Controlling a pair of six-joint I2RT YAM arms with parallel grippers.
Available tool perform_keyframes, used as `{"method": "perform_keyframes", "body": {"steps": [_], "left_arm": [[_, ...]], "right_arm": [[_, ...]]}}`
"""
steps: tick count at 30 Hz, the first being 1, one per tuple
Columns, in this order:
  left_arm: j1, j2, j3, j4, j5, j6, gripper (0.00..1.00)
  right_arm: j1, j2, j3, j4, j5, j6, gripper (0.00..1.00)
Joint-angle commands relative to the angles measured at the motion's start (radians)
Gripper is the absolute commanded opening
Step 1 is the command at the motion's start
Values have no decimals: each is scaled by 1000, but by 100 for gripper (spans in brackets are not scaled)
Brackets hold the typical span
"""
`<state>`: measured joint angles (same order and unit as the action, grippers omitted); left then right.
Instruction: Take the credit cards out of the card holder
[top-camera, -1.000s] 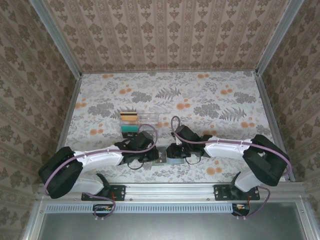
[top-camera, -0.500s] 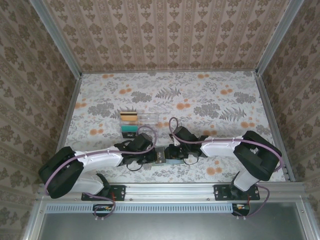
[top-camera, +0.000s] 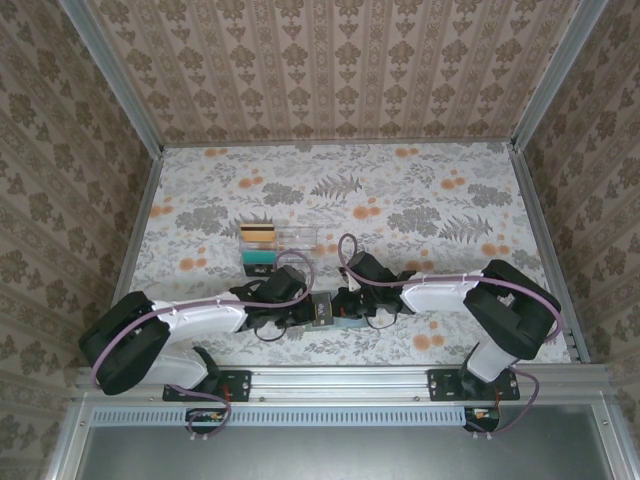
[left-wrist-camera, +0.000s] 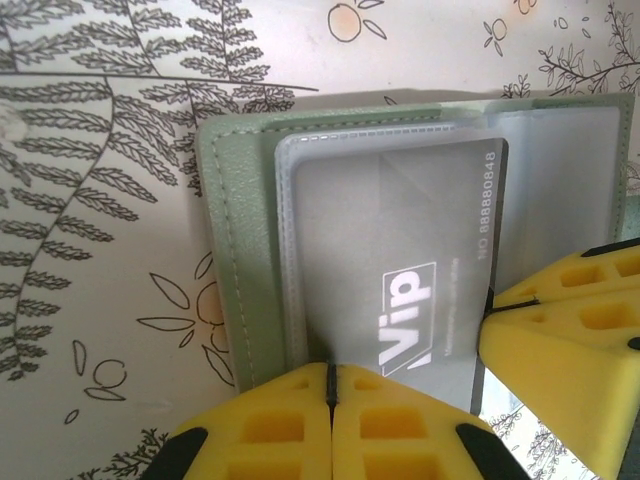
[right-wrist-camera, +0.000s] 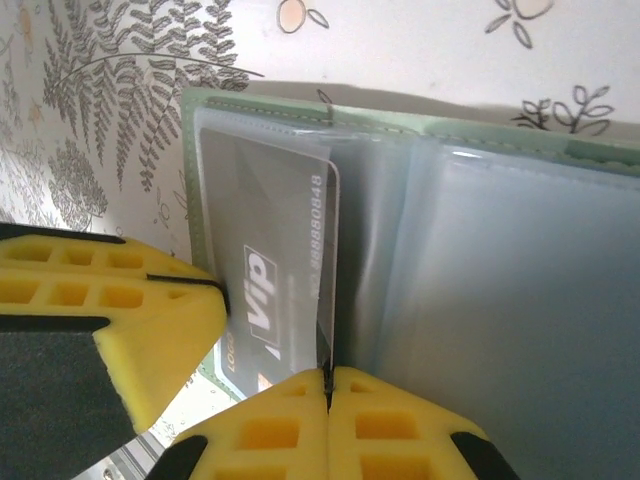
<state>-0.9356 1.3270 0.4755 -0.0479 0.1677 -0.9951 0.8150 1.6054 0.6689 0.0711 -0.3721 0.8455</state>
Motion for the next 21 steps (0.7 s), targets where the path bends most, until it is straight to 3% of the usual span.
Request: {"method": "perform_keyframes", "body": {"steps": [1, 3, 14, 21], "left_arm": [[-4, 8, -13, -60, -23, -15, 4], [-2, 7, -14, -88, -36, -24, 0], [8, 0, -23, -119, -44, -30, 0], [10, -3, -11, -120, -41, -24, 0]], "right_arm": [[-18, -29, -35, -18, 6, 1, 0], [-38, -47, -57, -22, 6, 0, 0], [-93, -122, -111, -53, -6, -23, 0], [-130, -248, -159, -83, -1, -38, 0]]}}
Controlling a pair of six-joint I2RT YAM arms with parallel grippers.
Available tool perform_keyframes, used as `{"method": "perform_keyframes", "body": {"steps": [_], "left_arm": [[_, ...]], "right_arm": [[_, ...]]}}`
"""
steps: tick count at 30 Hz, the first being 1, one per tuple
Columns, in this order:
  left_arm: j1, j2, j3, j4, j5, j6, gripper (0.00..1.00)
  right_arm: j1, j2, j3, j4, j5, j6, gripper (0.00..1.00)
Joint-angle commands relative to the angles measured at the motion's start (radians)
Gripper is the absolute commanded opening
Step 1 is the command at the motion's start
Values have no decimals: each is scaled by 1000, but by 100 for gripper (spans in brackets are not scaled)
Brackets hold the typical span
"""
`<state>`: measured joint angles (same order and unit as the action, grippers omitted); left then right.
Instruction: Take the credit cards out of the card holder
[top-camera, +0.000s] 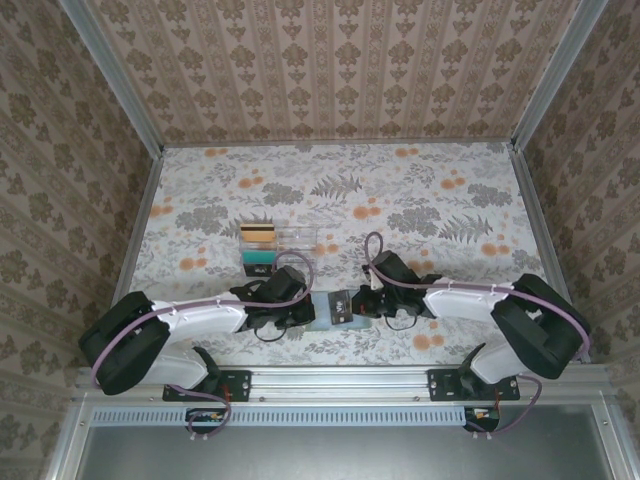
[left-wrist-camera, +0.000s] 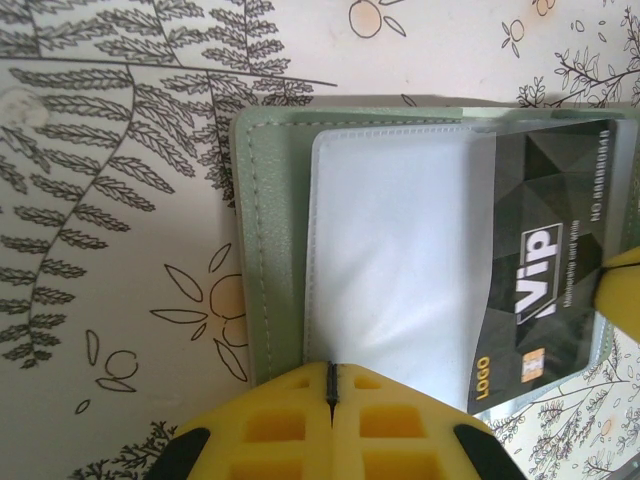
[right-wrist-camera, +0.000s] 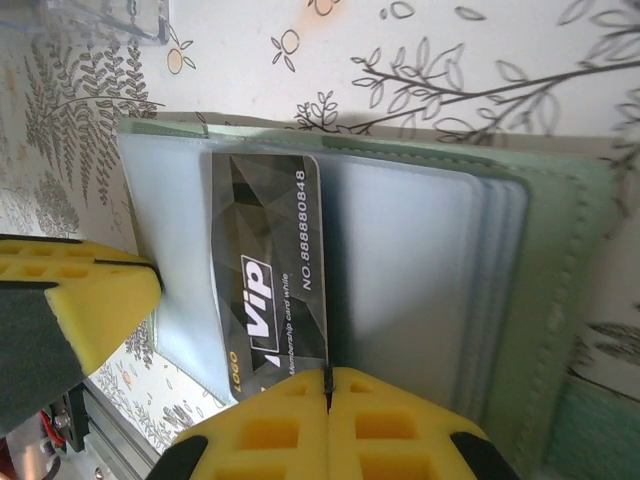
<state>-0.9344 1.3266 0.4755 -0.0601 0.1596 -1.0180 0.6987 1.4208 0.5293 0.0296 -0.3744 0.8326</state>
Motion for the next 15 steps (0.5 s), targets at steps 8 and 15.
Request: {"method": "perform_keyframes", "body": {"steps": [8, 15], "left_arm": [[16, -100, 21, -88, -26, 6, 33], [61, -271, -31, 75, 1, -66, 61]], "right_arm": [[-45, -201, -46, -103, -25, -55, 0], [-61, -265, -43, -60, -68, -31, 0]]}}
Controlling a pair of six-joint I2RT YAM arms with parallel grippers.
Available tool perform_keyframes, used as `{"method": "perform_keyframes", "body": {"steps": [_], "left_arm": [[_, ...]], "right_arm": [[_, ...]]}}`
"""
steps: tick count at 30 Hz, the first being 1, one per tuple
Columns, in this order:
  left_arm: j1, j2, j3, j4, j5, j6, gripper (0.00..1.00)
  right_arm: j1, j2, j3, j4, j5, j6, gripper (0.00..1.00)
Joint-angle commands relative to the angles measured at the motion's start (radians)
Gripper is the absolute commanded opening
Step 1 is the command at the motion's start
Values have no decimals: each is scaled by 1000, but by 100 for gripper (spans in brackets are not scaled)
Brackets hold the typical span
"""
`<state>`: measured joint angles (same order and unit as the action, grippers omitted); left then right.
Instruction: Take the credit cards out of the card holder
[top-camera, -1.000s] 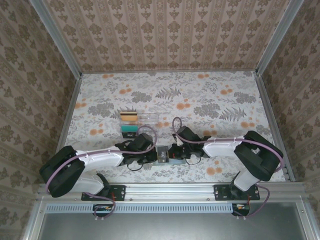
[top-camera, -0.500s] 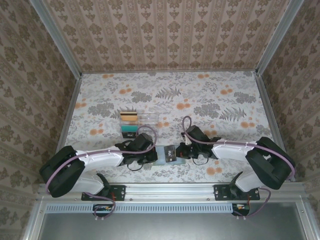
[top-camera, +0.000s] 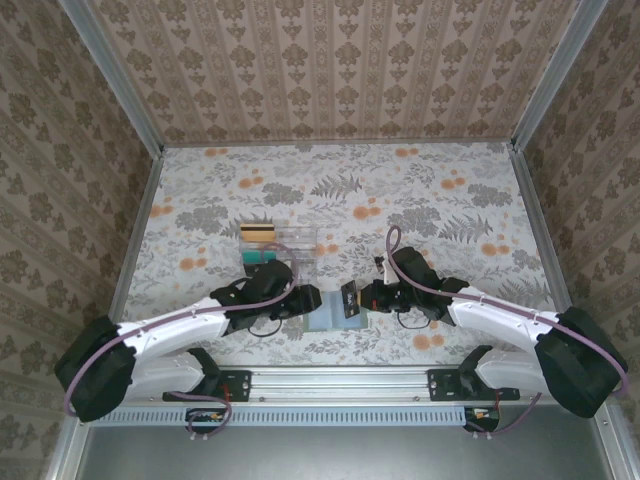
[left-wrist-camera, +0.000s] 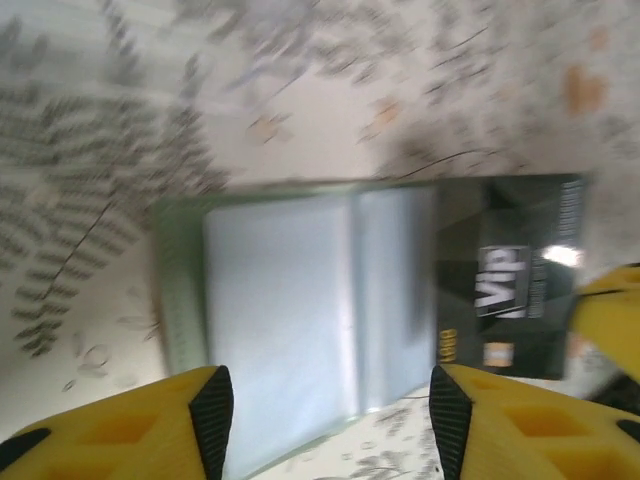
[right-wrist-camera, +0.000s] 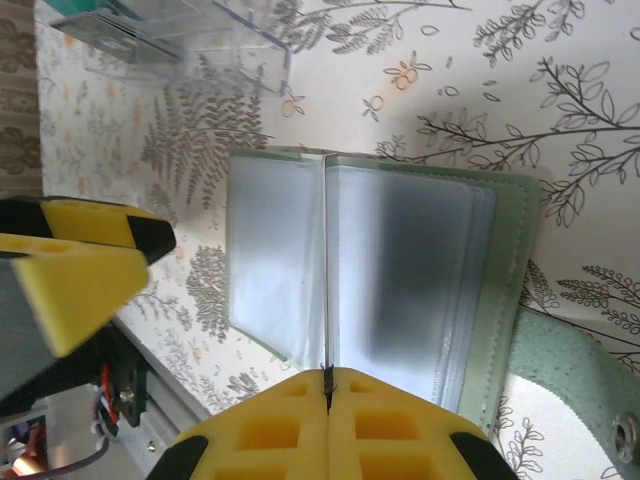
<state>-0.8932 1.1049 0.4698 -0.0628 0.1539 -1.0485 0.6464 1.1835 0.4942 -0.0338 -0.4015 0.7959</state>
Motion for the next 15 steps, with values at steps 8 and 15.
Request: {"method": "perform_keyframes", "body": {"steps": [8, 15], "left_arm": [[53, -128, -78, 110, 22, -78, 61], [54, -87, -122, 277, 61, -140, 59]], "right_arm": [[-10, -9, 9, 20, -69, 6, 0], [-13, -1, 1, 96, -103, 46, 0]]}}
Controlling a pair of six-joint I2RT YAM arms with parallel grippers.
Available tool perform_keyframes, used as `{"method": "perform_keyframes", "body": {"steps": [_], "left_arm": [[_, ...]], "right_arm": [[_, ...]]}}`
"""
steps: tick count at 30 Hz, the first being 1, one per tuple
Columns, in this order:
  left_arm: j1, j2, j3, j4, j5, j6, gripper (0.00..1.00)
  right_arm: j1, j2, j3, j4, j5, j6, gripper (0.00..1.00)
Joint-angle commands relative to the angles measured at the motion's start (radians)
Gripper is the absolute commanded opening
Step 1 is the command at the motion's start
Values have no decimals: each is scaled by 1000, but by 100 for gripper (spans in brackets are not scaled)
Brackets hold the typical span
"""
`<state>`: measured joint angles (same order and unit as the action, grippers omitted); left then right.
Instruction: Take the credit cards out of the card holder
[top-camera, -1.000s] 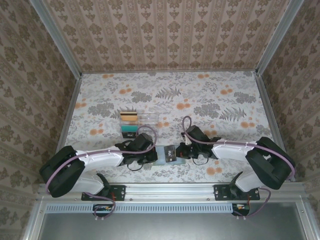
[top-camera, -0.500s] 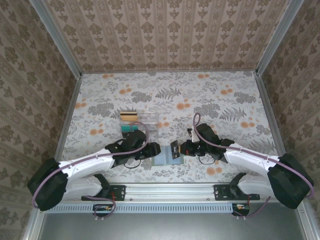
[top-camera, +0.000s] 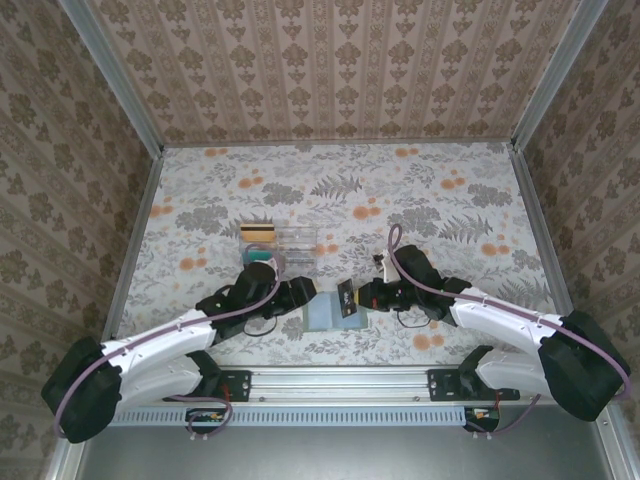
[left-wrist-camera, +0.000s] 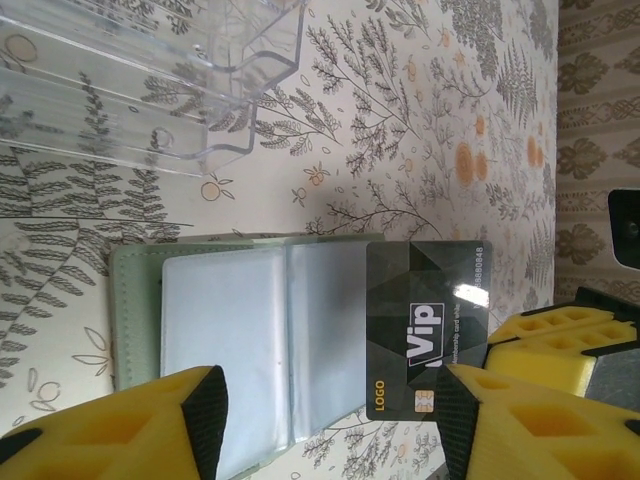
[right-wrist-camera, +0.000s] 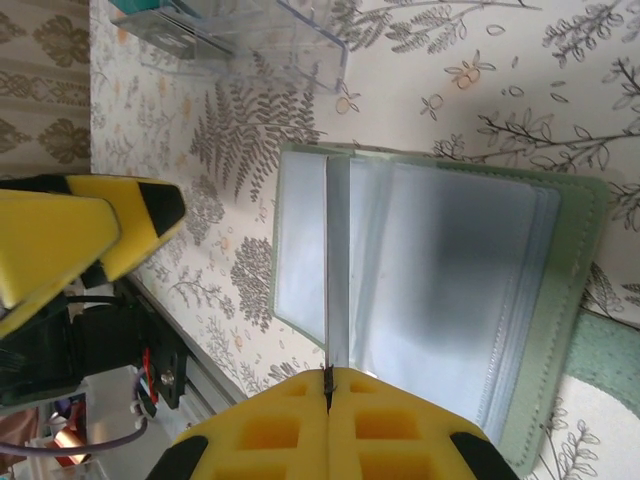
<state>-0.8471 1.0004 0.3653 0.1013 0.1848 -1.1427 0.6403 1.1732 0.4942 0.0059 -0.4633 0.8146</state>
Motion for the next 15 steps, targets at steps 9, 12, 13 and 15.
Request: {"method": "perform_keyframes", "body": {"steps": [9, 12, 13, 15], "left_arm": [[12, 79, -43, 299, 78, -104, 57], [14, 84, -45, 319, 83, -109, 56], [16, 86, -45, 327, 85, -111, 55], [17, 93, -45, 338, 88, -115, 55]], "right_arm": [[-17, 13, -8, 233, -103, 139, 0], [-18, 16, -6, 263, -119, 157, 0], [-19, 17, -8, 273, -124, 163, 0], [-18, 21, -11, 299, -138, 177, 0]]}}
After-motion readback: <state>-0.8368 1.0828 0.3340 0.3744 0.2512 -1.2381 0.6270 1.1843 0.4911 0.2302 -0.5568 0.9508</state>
